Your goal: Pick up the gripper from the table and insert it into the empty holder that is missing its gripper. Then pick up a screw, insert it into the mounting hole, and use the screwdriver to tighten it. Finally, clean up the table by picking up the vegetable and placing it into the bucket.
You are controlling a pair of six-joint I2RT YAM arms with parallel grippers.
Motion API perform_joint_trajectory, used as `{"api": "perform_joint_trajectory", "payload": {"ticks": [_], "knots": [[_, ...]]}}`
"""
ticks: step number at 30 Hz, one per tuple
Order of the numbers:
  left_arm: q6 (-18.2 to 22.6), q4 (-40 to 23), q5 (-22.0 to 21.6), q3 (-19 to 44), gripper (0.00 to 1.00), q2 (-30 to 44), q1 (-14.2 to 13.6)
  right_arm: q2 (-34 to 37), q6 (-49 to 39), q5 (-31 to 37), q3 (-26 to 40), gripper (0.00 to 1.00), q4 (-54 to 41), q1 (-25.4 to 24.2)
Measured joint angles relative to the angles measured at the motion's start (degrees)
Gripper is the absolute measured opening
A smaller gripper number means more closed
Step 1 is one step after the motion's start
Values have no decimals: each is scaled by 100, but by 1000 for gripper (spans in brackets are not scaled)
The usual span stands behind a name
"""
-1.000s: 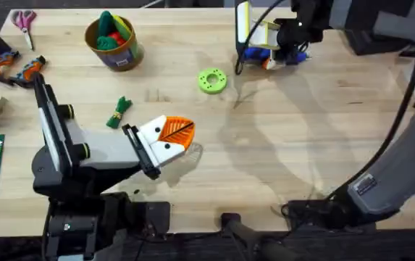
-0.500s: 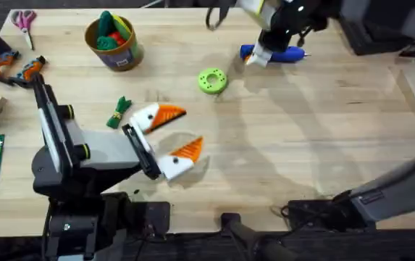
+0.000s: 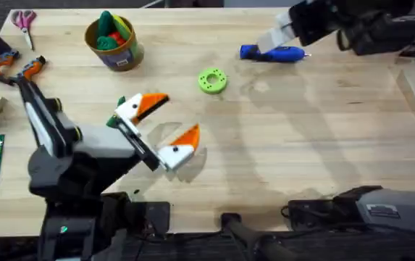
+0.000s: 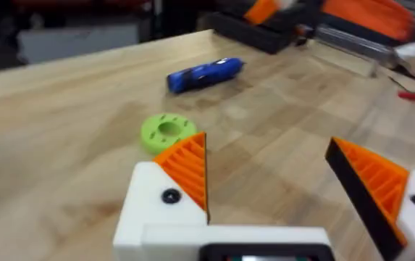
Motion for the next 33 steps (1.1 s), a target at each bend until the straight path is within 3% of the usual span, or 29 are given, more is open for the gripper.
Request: {"api": "perform_joint_trajectory", "payload": {"ticks": [5,10,20,26,33], "knots": [[-424,-1500,-1037,817,985,10,0,-512,491,0,2,992,-250,1],[-436,-2904,-1897,2225,985,565,0,-869,768,0,2,994,-508,2],[88,-5778,-3747,5040,985,3355,0,-1199,1763,-1,4,993,-1024,2],[871,-5991,-4252,5800,985,4973,0,-1199,1932,-2,4,992,-1472,2],[1164,-5778,-4399,5815,985,6249,0,-1300,2032,-117,4,992,-1650,-34]]}}
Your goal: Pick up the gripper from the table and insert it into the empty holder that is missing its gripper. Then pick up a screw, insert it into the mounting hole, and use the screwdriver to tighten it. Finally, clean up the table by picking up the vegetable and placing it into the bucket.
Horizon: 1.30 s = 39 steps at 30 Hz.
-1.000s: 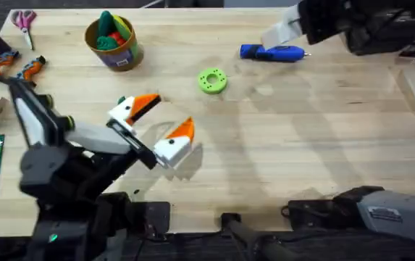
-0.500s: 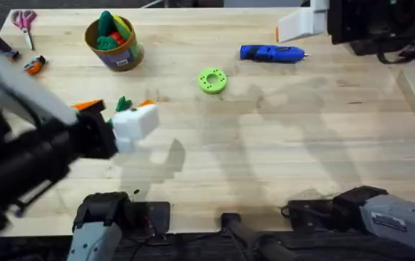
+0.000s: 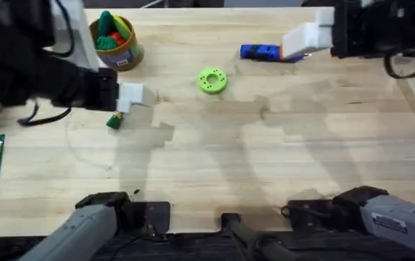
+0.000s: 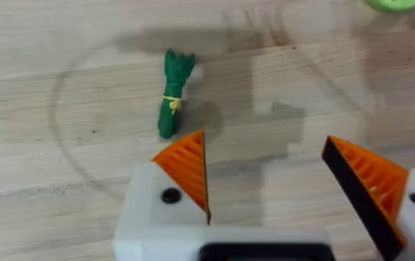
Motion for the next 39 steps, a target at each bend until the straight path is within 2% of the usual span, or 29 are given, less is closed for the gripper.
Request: {"api": "perform_joint_trajectory", "payload": {"ticks": [4,8,14,26,27,28,30,33,35,39], "knots": [[136,110,-292,0,985,646,-2,-133,-177,-32,27,992,-336,-169],[637,115,-625,0,985,1196,0,-151,-459,-34,44,992,-449,-382],[1216,470,-779,0,985,1995,40,-150,-629,-34,46,993,-454,-550],[1849,1200,-878,0,989,3246,724,-152,-675,-34,48,992,-454,-554],[1864,1258,-887,0,924,3340,761,-150,-675,-34,48,991,-454,-554],[1882,1287,-881,1,810,3416,790,-152,-675,-34,48,992,-454,-554],[1927,1243,-801,57,484,3484,821,-152,-675,-34,48,992,-454,-554],[1973,1230,-755,115,52,3502,820,-152,-675,-34,50,992,-456,-554],[1983,1289,-770,131,13,3526,815,-152,-675,-34,50,992,-456,-554],[1990,976,-649,258,14,3607,817,-152,-675,-34,55,992,-452,-554]]}}
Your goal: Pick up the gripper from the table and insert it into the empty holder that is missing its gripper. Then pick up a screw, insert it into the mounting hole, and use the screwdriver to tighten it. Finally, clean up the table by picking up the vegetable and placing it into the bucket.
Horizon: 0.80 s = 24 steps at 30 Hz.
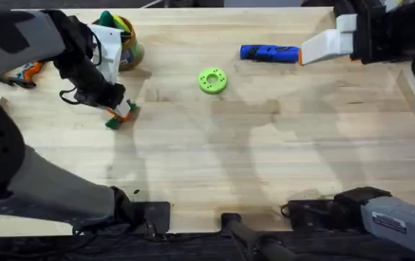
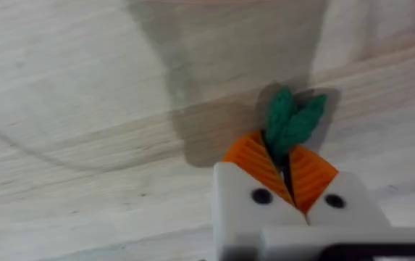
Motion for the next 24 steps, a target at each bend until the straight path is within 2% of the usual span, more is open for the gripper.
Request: {"api": "perform_joint_trajectory", "payload": {"ticks": [3,7,11,15,17,20,24], "knots": [[2,-339,301,289,13,106,4,0,0,0,0,992,4,0],[2,-739,762,1062,11,149,4,0,0,0,0,993,24,0],[0,-725,1194,1884,11,147,4,0,0,0,0,992,26,0],[-140,-328,1429,2454,9,147,2,2,0,0,0,993,26,0],[-303,79,1481,2610,9,147,4,2,0,0,0,993,26,0],[-633,668,1547,2658,9,147,4,2,0,0,0,994,26,0],[-1046,1106,1550,2658,9,164,4,0,0,0,0,992,26,0]]}}
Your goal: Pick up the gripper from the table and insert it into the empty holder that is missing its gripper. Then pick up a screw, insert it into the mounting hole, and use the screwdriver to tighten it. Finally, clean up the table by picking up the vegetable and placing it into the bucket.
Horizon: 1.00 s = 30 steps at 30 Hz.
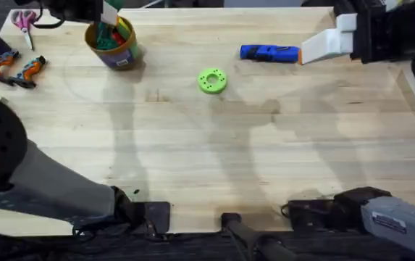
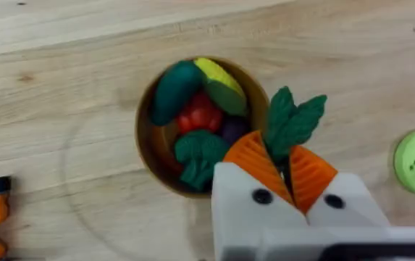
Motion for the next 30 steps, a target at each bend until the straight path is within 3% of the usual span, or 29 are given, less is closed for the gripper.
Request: {"api": "perform_joint_trajectory", "payload": {"ticks": [13,14,16,22,24,27,30], "knots": [[-477,458,5,0,9,809,-11,2,0,0,0,994,0,0],[-501,463,-2,0,49,813,-11,0,0,0,0,994,0,0],[-581,480,-31,0,272,813,-5,0,0,0,0,992,0,0],[-675,515,-50,0,744,819,0,0,0,0,0,994,0,0],[-714,517,-50,0,781,819,0,0,0,0,0,992,0,0],[-836,510,-2,0,916,817,0,0,0,0,0,993,0,0],[-869,442,86,-2,942,727,0,0,0,0,0,994,0,0]]}}
